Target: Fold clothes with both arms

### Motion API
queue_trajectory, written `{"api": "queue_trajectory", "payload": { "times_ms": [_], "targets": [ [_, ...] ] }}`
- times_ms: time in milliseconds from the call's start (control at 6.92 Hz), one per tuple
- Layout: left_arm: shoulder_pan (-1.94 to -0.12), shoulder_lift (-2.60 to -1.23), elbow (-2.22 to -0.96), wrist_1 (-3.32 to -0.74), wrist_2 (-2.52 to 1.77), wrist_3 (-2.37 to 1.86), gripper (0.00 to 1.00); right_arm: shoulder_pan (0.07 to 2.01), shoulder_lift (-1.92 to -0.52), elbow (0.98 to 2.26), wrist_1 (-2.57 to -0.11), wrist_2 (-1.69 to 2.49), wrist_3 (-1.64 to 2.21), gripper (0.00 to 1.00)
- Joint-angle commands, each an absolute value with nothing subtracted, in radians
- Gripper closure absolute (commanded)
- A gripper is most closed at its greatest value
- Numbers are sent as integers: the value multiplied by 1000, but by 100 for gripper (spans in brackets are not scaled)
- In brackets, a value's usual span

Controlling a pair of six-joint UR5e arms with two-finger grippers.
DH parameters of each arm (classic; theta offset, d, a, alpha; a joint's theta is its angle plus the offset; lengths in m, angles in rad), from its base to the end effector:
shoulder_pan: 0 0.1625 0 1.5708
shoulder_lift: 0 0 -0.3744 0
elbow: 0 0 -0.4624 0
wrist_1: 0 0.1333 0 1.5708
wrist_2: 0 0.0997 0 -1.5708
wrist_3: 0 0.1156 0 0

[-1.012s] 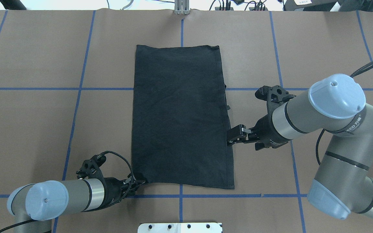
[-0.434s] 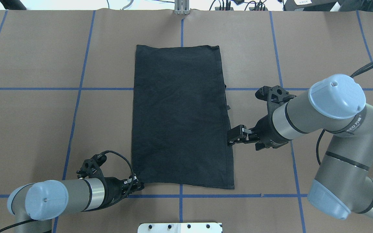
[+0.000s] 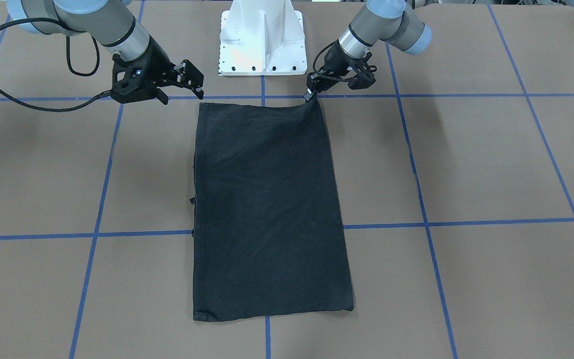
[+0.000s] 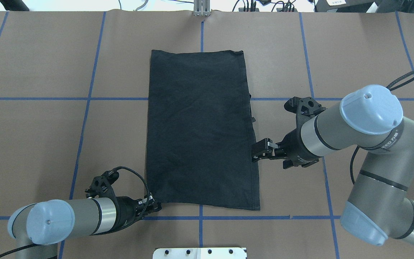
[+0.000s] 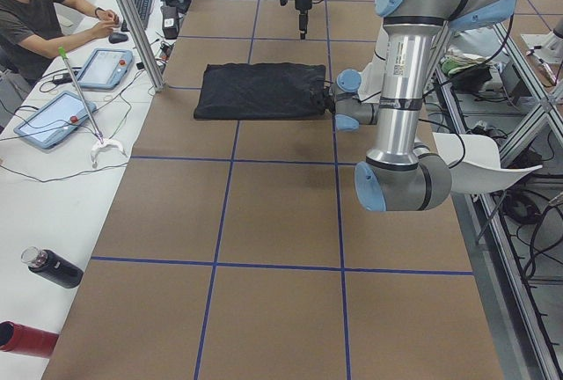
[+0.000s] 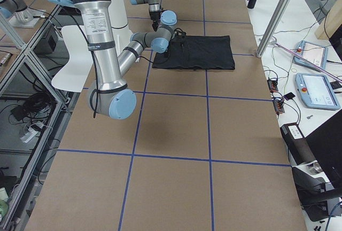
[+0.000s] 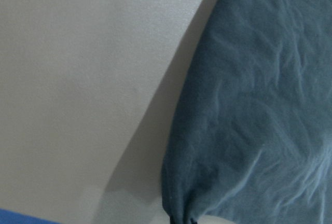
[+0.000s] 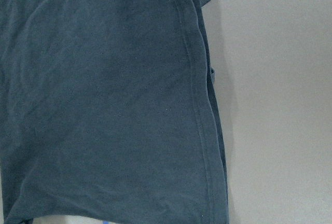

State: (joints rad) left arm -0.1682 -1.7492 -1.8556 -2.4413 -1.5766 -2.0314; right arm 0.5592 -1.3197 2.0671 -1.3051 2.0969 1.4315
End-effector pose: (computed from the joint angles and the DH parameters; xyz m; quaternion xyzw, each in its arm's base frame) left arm 0.5850 -0.2339 0.2546 -0.0924 0.6116 -0.2413 0.7478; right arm -0.4431 -0.3661 0.1792 -0.0533 -0.5180 0.0526 0.8521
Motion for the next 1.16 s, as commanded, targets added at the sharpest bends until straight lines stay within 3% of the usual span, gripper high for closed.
{"api": "queue_trajectory", "payload": {
  "times_ms": [0, 578, 1012],
  "targets": [
    [-169, -1750, -1859, -2442, -1577, -2031, 100, 470, -1309, 2065, -1304, 1987, 1579, 0],
    [-167, -1752, -1858, -2442, -1578, -2031, 100, 298, -1302, 1994, -1305, 1796, 1623, 0],
    [-167, -1752, -1859, -2442, -1578, -2031, 100, 295, -1304, 1945, -1307, 1796, 1614, 0]
  ]
}}
